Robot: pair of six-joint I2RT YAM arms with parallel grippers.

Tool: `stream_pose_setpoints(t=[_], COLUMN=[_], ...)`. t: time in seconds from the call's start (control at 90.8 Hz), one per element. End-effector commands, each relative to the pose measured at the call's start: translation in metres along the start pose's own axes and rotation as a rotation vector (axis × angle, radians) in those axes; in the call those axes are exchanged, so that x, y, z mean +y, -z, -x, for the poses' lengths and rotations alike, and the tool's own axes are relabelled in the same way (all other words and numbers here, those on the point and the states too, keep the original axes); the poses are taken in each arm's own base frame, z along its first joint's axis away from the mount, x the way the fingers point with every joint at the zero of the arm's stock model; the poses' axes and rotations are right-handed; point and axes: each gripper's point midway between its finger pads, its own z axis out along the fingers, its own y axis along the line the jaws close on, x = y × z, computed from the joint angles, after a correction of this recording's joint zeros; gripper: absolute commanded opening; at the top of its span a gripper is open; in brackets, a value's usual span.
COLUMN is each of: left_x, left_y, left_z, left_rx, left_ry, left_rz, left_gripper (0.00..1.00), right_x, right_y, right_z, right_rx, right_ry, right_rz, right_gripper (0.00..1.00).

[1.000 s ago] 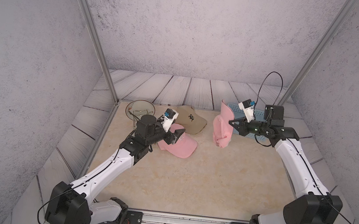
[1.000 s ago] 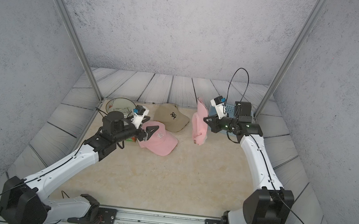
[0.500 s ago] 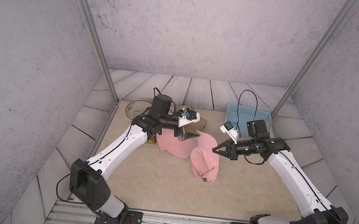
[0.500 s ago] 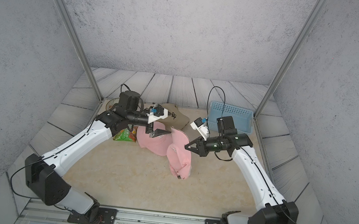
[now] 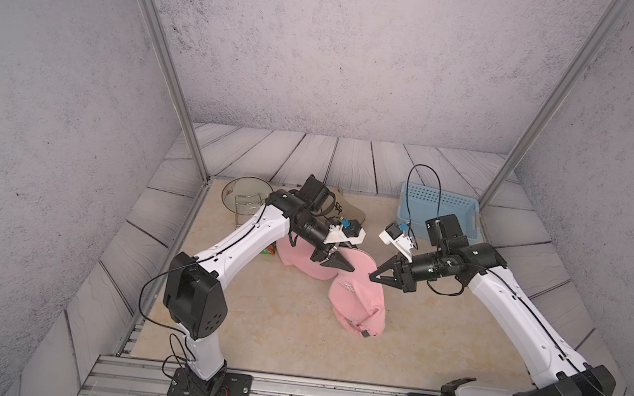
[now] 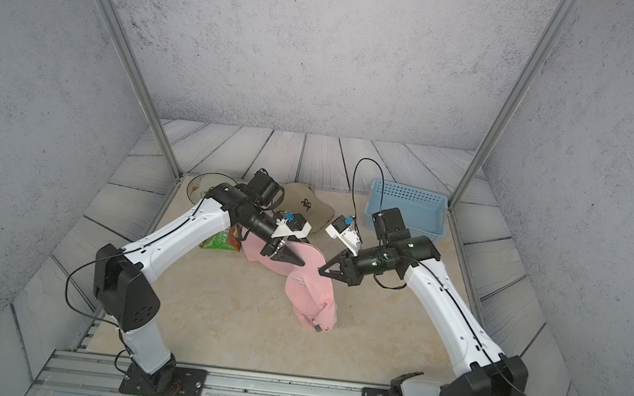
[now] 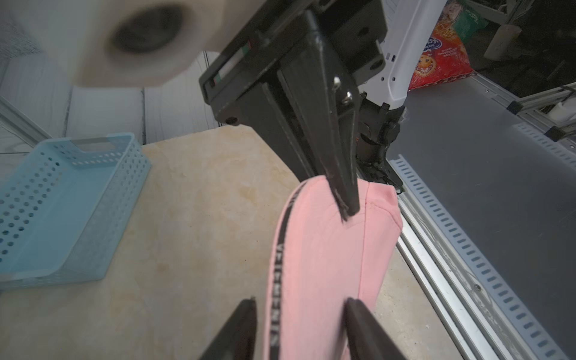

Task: Turn the baseball cap inside out
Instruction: Pick up the baseball cap from the basket.

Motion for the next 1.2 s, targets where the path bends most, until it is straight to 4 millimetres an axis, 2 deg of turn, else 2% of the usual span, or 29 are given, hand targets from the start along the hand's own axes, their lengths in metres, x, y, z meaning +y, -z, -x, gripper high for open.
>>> stream_pose_setpoints(t=[0.0,0.044,0.165,0.22,0.33,0.418,0.484,0.605,0.727,0.804,0.98,1.189], left_x=[-0.014,-0.010,0.015,0.034,0.062,0.072,0.073,0.062,0.051,0.047,0.034,0.019], left_y=[0.000,0.001,0.007,0.014,0.039,0.059,0.072,0.073,0.069,0.063,0.042,0.034], left_z=[0.011,0.015,0.024,0.023,0.018,0.010,0.004,-0.006,-0.009,-0.019,-0.066,-0.113], left_rx=[-0.048,-0.061,-0.102,-0.115,-0.159,-0.225,-0.303,-0.464,-0.670,-0.739,-0.670,-0.585], left_ry=[0.066,0.084,0.166,0.231,0.407,0.576,0.707,0.900,1.052,1.139,1.280,1.317], left_rz=[-0.056,-0.033,0.122,0.253,0.528,0.697,0.781,0.775,0.687,0.642,0.647,0.757], left_gripper=[0.00,0.00,0.00,0.00,0.00,0.00,0.00,0.00,0.00,0.00,0.00,0.00], right_x=[0.002,-0.006,-0.035,-0.049,-0.068,-0.076,-0.077,-0.065,-0.048,-0.045,-0.063,-0.094], right_y=[0.009,0.011,0.022,0.031,0.052,0.064,0.065,0.042,0.012,-0.002,-0.027,-0.066], right_z=[0.018,0.021,0.030,0.033,0.034,0.031,0.027,0.019,0.007,-0.005,-0.038,-0.075], right_rx=[-0.060,-0.070,-0.141,-0.192,-0.277,-0.302,-0.302,-0.253,-0.197,-0.163,-0.075,0.053], right_ry=[0.073,0.070,0.059,0.057,0.042,0.028,0.020,0.017,-0.027,-0.075,-0.202,-0.355], right_rz=[-0.049,-0.098,-0.308,-0.414,-0.598,-0.687,-0.697,-0.548,-0.320,-0.233,-0.208,-0.186], right_gripper=[0.00,0.01,0.34,0.43,0.55,0.56,0.57,0.58,0.57,0.54,0.52,0.50])
